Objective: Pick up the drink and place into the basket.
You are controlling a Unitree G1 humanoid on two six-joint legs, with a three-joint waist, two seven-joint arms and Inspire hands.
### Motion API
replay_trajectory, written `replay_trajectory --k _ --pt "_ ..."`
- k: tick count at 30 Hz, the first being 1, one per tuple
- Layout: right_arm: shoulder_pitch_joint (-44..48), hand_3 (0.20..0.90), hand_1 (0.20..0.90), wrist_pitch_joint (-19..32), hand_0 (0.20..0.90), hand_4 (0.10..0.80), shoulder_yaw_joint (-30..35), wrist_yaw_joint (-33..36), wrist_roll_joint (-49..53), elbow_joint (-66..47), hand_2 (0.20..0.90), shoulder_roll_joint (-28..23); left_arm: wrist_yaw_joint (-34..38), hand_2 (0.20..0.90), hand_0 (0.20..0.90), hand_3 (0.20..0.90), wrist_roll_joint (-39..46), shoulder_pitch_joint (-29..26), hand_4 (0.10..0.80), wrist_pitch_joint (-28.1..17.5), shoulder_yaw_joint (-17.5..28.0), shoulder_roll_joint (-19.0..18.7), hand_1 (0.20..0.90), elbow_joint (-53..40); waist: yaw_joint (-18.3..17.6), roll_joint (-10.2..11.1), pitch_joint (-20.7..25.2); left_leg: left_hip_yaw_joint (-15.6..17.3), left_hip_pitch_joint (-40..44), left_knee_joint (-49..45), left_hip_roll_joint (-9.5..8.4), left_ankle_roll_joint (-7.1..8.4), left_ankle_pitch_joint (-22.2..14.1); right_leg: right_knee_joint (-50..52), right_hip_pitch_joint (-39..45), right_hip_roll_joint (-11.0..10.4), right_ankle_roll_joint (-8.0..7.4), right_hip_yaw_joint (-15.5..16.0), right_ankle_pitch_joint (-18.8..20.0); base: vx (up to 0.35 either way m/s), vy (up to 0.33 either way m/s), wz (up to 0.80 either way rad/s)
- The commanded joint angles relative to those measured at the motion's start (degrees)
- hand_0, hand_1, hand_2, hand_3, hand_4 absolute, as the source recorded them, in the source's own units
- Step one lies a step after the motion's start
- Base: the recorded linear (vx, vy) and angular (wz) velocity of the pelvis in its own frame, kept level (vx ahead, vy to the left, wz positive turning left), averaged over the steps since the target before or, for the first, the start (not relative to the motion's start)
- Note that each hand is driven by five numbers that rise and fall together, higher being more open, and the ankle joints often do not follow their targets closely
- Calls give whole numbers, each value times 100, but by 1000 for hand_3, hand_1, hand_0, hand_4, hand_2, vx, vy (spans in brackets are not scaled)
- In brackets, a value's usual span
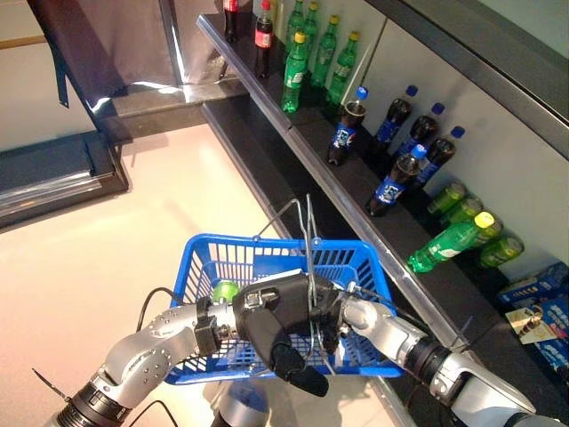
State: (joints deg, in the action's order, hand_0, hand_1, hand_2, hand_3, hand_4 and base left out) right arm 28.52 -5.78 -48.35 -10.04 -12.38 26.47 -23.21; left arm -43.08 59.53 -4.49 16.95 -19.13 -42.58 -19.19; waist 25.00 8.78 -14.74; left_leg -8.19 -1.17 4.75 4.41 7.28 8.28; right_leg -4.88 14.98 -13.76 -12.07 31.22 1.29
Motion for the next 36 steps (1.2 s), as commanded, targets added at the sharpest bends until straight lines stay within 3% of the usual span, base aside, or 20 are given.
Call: replay_trajectory --k 1,15,29,36 --pt "268 900 900 126 900 800 224 248 -10 -314 900 -283 -545 300 300 200 789 -538 100 -1389 385 1085 300 -1479 -5 -107 1129 304 302 25 139 -97 -544 214 -246 20 15 -301 153 0 0 0" --pt "-273 900 900 166 900 800 1218 317 73 -1496 900 -777 648 300 300 200 268 -6 100 -1774 1331 1314 300 -999 -292 -142 1049 569 441 25 257 -92 -588 194 -254 -1 -8 -522 158 -9 9 -8" --pt "-874 900 900 400 900 800 2242 934 237 -2549 900 -962 2358 300 300 200 -437 67 100 -2397 1680 1609 300 -157 -932 -328 1020 1081 640 25 423 -91 -689 152 -382 -91 -55 -945 181 -37 19 -18" --pt "-1337 900 900 710 900 800 2726 1219 520 -2937 900 -1019 2852 300 300 200 -815 97 100 -2577 1745 1689 300 264 -1268 -426 1000 1326 740 25 483 -103 -737 119 -474 -158 -94 -1159 224 -40 21 -21"
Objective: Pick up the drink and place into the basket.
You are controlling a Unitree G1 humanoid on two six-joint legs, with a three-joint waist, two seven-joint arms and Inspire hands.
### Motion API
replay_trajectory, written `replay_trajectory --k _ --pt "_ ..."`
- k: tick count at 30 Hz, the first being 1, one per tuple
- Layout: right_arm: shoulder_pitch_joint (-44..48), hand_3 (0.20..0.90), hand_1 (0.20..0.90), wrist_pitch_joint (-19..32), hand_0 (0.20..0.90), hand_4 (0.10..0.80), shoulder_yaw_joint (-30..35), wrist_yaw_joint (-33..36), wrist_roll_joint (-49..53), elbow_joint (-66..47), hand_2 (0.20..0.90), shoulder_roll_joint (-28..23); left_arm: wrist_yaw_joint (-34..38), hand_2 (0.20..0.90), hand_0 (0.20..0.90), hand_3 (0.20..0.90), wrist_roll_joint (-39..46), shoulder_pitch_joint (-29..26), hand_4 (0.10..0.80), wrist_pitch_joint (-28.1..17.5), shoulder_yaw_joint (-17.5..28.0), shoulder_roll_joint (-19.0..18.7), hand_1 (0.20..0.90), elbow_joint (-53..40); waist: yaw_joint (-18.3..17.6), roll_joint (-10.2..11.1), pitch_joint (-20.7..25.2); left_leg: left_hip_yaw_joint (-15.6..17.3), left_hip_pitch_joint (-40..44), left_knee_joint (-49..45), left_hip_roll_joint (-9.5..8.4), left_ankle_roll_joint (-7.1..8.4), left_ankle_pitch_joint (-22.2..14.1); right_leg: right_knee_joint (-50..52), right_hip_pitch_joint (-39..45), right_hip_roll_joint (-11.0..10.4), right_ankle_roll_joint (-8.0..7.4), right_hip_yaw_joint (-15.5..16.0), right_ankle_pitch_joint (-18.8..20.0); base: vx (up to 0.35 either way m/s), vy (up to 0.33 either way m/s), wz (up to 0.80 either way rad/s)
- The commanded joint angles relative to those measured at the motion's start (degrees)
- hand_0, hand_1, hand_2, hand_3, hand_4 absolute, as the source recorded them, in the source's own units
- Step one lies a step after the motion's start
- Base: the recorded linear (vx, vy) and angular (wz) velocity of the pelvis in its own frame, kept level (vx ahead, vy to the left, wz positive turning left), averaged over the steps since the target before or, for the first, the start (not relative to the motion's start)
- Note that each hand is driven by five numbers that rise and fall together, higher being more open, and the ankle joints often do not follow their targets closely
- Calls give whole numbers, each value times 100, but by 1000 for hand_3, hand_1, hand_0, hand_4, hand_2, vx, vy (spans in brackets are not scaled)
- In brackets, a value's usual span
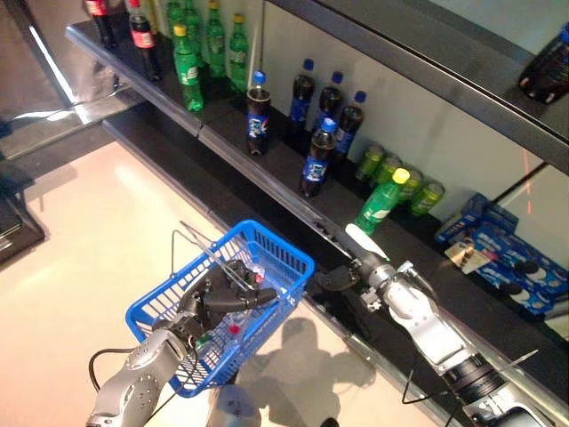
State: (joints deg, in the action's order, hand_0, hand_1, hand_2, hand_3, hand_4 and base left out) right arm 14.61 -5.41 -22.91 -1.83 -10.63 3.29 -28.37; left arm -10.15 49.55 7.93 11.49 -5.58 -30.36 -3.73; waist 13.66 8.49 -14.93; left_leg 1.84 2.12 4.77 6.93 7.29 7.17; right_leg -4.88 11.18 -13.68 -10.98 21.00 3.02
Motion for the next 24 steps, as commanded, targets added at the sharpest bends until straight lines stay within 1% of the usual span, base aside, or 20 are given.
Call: replay_trajectory --k 1,5,10,12,14,15,18,22,24 --pt "-57 900 900 752 900 800 265 423 396 -678 900 -508 -358 300 300 200 135 -1144 100 -2079 417 476 300 -1192 -186 -412 1023 362 428 23 237 -107 -634 115 -107 -177 -210 -176 54 -39 32 -26" --pt "-483 900 900 1025 900 800 620 534 641 -835 900 -458 -35 300 300 200 -33 -1067 100 -2210 580 563 300 -888 -400 -467 1042 481 481 23 251 -115 -655 113 -168 -222 -233 -327 70 -33 33 -27" --pt "-1119 900 900 1333 900 800 1202 783 967 -704 900 -169 501 300 300 200 -513 -924 100 -2633 872 724 300 -164 -725 -519 1064 613 548 23 239 -120 -713 78 -248 -259 -257 -560 86 -32 21 -25" --pt "-1266 900 900 1344 900 800 1368 916 1082 -570 900 -66 677 300 300 200 -534 -896 100 -2634 956 772 300 21 -817 -524 1072 638 553 23 237 -118 -724 63 -272 -256 -256 -637 90 -15 7 -25" --pt "-1292 900 900 1364 900 800 1390 911 1084 -557 900 -52 676 300 300 200 -536 -891 100 -2648 965 777 300 53 -824 -524 1075 644 554 23 238 -118 -727 62 -276 -256 -256 -647 90 -14 3 -11" --pt "-1563 900 900 1477 900 800 1661 1039 1028 -327 900 123 832 300 300 200 -707 -819 100 -2776 1108 826 300 395 -971 -538 1075 691 559 23 246 -111 -744 45 -316 -252 -261 -753 99 -29 2 -20" --pt "-1897 900 900 1601 900 800 1939 1206 1000 4 900 283 1194 300 300 200 -1008 -748 100 -2858 1250 878 300 823 -1154 -549 1054 754 568 23 251 -95 -771 18 -359 -256 -268 -850 122 -29 1 -20" --pt "-2189 900 900 1701 900 800 2139 1408 1071 270 900 389 1495 300 300 200 -1188 -675 100 -2922 1392 905 300 1376 -1297 -570 1068 816 576 23 242 -87 -804 1 -390 -258 -268 -941 121 -13 5 -12" --pt "-2223 900 900 1699 900 800 2159 1461 1064 344 900 414 1592 300 300 200 -1258 -670 100 -2924 1408 906 300 1497 -1321 -576 1068 825 579 23 240 -85 -807 0 -394 -256 -268 -961 121 -8 3 -14"
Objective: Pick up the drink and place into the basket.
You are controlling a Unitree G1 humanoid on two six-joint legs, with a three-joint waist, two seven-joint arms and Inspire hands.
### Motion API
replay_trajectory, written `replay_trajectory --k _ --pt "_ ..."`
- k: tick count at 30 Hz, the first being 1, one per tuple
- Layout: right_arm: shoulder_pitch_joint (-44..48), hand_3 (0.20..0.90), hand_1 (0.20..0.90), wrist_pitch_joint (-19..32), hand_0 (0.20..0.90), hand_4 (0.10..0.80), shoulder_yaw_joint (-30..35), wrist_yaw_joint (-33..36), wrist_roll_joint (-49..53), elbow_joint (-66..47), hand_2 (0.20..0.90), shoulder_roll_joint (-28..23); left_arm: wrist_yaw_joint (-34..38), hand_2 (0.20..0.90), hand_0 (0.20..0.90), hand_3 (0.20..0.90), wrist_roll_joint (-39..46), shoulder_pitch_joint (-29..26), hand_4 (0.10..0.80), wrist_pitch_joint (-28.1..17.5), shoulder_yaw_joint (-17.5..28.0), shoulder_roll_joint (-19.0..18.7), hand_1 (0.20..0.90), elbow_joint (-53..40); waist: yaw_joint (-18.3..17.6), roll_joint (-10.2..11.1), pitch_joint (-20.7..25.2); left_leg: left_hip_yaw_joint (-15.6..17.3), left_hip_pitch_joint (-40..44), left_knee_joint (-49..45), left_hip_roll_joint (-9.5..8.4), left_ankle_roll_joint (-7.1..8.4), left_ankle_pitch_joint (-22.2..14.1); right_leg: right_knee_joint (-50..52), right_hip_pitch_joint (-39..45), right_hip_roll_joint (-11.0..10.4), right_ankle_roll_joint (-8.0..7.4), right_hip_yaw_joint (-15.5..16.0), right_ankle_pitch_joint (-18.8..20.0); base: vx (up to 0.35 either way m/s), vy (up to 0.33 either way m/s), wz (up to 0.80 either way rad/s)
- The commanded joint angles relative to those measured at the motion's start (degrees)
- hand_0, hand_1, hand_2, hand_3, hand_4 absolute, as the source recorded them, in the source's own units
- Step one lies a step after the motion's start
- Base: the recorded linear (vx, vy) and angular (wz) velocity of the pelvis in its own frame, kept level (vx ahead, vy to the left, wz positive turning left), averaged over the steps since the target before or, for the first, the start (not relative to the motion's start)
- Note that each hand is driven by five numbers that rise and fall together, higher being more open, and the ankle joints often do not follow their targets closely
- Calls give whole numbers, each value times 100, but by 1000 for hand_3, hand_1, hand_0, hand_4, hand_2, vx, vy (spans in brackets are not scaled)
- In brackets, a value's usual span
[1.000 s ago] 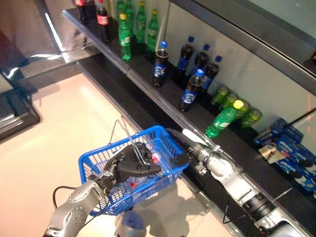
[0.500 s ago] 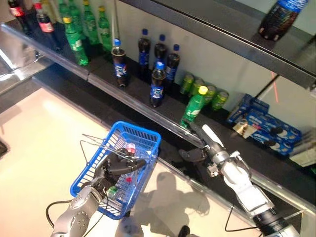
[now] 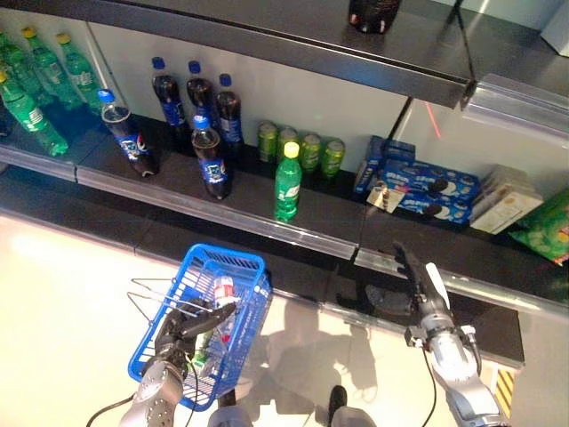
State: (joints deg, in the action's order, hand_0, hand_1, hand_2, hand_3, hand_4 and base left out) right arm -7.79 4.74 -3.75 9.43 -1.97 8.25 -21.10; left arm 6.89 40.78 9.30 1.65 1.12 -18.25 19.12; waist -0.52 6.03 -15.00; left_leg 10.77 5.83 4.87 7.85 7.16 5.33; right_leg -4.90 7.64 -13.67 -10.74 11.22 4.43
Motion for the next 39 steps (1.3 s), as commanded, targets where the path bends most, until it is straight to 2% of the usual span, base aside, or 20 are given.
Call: replay_trajectory --k 1,7,9,13,14,16,20,26,30,32,33,35,39 --pt "-50 900 900 704 900 800 283 388 299 0 900 -280 -51 300 300 200 -428 -800 100 -1939 785 -304 300 -541 50 -342 1069 -47 215 13 149 -66 -626 3 -40 -256 -291 -7 -23 -21 12 -20" --pt "-259 900 900 789 900 800 403 533 496 746 900 -114 59 300 300 200 -760 -682 100 -2128 936 -226 300 441 -68 -373 1073 34 241 13 145 -62 -648 11 -63 -258 -281 -65 -30 -18 8 -10" --pt "-256 900 900 881 900 800 442 590 587 1280 900 -25 -1 300 300 200 -733 -690 100 -2310 1005 -171 300 1137 -111 -395 1080 63 257 13 134 -74 -665 18 -72 -254 -271 -92 -35 -5 9 -16" --pt "-233 900 900 912 900 800 471 629 715 1800 900 56 39 300 300 200 -695 -756 100 -2318 1053 -130 300 1765 -161 -420 1082 93 265 13 124 -77 -675 28 -89 -251 -267 -127 -36 1 5 -6" --pt "-222 900 900 962 900 800 496 654 909 2222 900 88 82 300 300 200 -697 -790 100 -2309 1052 -111 300 2132 -181 -445 1086 119 277 13 125 -79 -682 40 -103 -255 -262 -141 -35 8 22 -5" --pt "-193 900 900 984 900 800 511 651 972 2409 900 97 97 300 300 200 -657 -806 100 -2309 1030 -104 300 2266 -187 -456 1082 130 284 13 125 -78 -685 44 -107 -252 -260 -152 -36 5 18 -10" --pt "-15 900 900 1146 900 800 653 397 1167 3973 900 143 -21 300 300 200 -721 -841 100 -2168 944 -137 300 3113 -147 -498 1120 174 297 13 121 -84 -715 43 -96 -241 -236 -159 -69 5 16 -8" --pt "124 900 900 1223 900 800 641 -42 1235 5469 900 233 -166 300 300 200 -1251 -812 100 -2060 702 -126 300 3984 -45 -493 1153 167 300 13 130 -96 -714 61 -89 -205 -201 -135 -86 0 0 0" --pt "197 900 900 950 900 800 658 -309 1459 5854 900 252 -283 300 300 200 -1510 -820 100 -1948 620 -149 300 4326 -11 -491 1157 165 311 13 119 -103 -722 68 -74 -193 -196 -118 -101 0 0 0" --pt "267 900 900 519 900 800 666 -646 1538 6192 900 274 -339 300 300 200 -1723 -809 100 -1845 501 -135 300 4532 23 -504 1161 161 325 13 121 -105 -721 85 -63 -182 -177 -97 -117 0 0 0" --pt "307 900 900 79 900 800 653 -1008 1625 6391 900 271 -379 300 300 200 -1813 -787 100 -1877 435 -127 300 4628 51 -515 1159 150 333 13 120 -105 -728 91 -56 -178 -170 -74 -130 0 0 0" --pt "354 900 900 18 900 800 601 -1363 1559 6650 900 269 -441 300 300 200 -1869 -751 100 -1881 382 -123 300 4666 127 -536 1165 105 351 13 115 -99 -730 92 -18 -175 -160 -23 -143 51 9 1" --pt "419 900 900 -78 900 800 513 -1449 1541 6702 900 224 -533 300 300 200 -1864 -761 100 -1814 366 -189 300 4559 207 -551 1165 29 366 13 107 -92 -731 119 23 -193 -159 50 -163 38 0 0"
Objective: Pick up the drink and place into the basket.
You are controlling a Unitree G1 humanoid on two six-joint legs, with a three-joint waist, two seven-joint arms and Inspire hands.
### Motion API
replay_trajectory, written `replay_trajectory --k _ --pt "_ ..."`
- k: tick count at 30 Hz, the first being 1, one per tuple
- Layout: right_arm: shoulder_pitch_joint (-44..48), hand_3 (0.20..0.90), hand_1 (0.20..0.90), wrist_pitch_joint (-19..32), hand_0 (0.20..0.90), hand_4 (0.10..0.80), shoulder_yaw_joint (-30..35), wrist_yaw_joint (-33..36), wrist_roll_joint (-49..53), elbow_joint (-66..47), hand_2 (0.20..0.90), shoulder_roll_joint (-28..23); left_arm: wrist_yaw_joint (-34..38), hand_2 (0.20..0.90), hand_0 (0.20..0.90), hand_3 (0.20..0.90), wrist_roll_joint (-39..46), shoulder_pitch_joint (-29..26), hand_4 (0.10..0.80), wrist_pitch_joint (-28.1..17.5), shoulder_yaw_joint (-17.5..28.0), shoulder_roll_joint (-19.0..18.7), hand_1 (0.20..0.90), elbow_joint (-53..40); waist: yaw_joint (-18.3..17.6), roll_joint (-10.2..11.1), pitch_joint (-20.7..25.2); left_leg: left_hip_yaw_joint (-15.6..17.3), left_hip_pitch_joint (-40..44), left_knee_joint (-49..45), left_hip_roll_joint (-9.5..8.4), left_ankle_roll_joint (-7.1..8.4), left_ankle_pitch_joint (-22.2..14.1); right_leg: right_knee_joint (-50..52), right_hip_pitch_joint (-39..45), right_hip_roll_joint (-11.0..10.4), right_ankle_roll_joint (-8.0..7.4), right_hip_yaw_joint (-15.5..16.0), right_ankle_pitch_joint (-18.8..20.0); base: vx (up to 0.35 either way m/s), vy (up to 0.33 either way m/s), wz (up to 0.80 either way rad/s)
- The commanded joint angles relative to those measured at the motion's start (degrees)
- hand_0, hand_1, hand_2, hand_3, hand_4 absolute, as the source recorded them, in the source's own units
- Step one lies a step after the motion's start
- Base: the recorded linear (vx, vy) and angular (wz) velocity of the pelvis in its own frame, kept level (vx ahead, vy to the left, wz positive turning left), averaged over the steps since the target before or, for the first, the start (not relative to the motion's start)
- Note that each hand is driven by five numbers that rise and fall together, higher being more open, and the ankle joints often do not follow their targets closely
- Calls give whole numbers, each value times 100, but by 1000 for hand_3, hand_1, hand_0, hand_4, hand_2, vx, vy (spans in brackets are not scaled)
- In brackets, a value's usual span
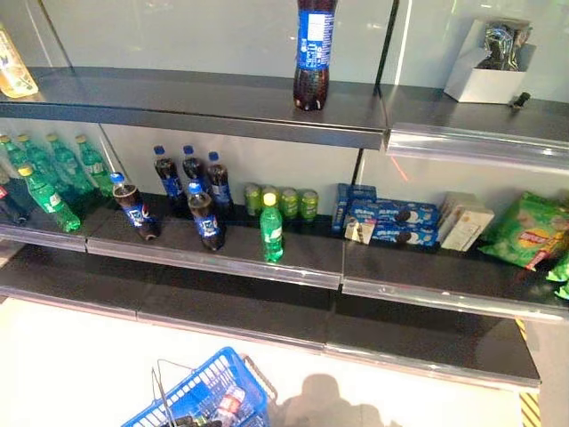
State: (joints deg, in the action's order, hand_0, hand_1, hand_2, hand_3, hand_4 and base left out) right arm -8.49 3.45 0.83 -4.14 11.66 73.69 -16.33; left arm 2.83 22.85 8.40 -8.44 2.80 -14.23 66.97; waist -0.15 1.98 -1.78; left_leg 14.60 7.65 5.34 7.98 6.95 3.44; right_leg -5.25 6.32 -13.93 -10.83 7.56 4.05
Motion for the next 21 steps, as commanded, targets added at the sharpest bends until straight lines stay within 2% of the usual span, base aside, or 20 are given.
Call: replay_trajectory --k 1,8,10,11,13,15,16,17,18,19,21 --pt "489 900 900 52 900 800 56 -92 177 159 900 -253 -127 300 300 200 -72 -671 100 -805 198 -591 300 -226 171 -145 -157 -354 184 -34 94 -71 -543 154 155 -168 -149 417 -126 32 -11 2" --pt "563 900 900 -9 900 800 -120 -62 52 31 900 -239 -187 300 300 200 133 -779 100 -727 70 -643 300 -515 312 -207 -328 -746 62 -216 46 -177 -540 1110 -132 -173 -14 454 -587 13 -41 8" --pt "633 900 900 -30 900 800 -322 -137 -12 4 900 -257 -135 300 300 200 135 -801 100 -745 65 -654 300 -606 423 -251 -497 -1170 -119 -472 70 -189 -554 1508 -350 -20 166 395 -801 10 -182 20" --pt "652 900 900 26 900 800 -494 -98 -183 -5 900 -234 -179 300 300 200 126 -735 100 -778 113 -613 300 -663 504 -261 -539 -1356 -146 -397 100 -161 -470 1484 -313 158 264 343 -892 32 -166 29" --pt "656 900 900 15 900 800 -570 -66 -317 -14 900 -228 -242 300 300 200 133 -714 100 -781 108 -598 300 -682 515 -265 -551 -1329 -156 -336 163 -112 -382 1432 -271 220 304 380 -905 -13 -43 63" --pt "562 900 900 -56 900 800 -530 140 -460 -120 900 -223 -394 300 300 200 -157 -688 100 -718 18 -480 300 -832 496 -241 -626 -558 -332 -238 488 107 137 1273 -56 292 356 771 -821 -112 111 86" --pt "517 900 900 -18 900 800 -511 153 -499 -135 900 -227 -420 300 300 200 -233 -727 100 -667 -14 -452 300 -837 469 -205 -627 -245 -435 -361 551 150 194 1214 -13 260 358 937 -768 -191 204 122" --pt "491 900 900 41 900 800 -506 189 -445 -157 900 -247 -442 300 300 200 -282 -791 100 -592 -39 -426 300 -813 439 -146 -624 95 -515 -566 528 148 165 1133 41 180 345 1178 -681 -178 196 132" --pt "491 900 900 67 900 800 -498 204 -410 -158 900 -259 -479 300 300 200 -337 -816 100 -582 -30 -419 300 -780 414 -111 -631 219 -507 -703 491 125 84 1100 71 121 325 1269 -638 -133 254 120" --pt "504 900 900 108 900 800 -486 253 -413 -163 900 -277 -550 300 300 200 -397 -830 100 -587 -8 -415 300 -713 400 -56 -606 354 -485 -821 378 58 -48 1010 78 22 272 1367 -520 -35 303 95" --pt "542 900 900 113 900 800 -472 300 -397 -148 900 -337 -627 300 300 200 -350 -785 100 -666 7 -421 300 -578 398 -60 -528 382 -352 -453 191 3 -14 947 71 -91 167 1420 -297 40 383 81"
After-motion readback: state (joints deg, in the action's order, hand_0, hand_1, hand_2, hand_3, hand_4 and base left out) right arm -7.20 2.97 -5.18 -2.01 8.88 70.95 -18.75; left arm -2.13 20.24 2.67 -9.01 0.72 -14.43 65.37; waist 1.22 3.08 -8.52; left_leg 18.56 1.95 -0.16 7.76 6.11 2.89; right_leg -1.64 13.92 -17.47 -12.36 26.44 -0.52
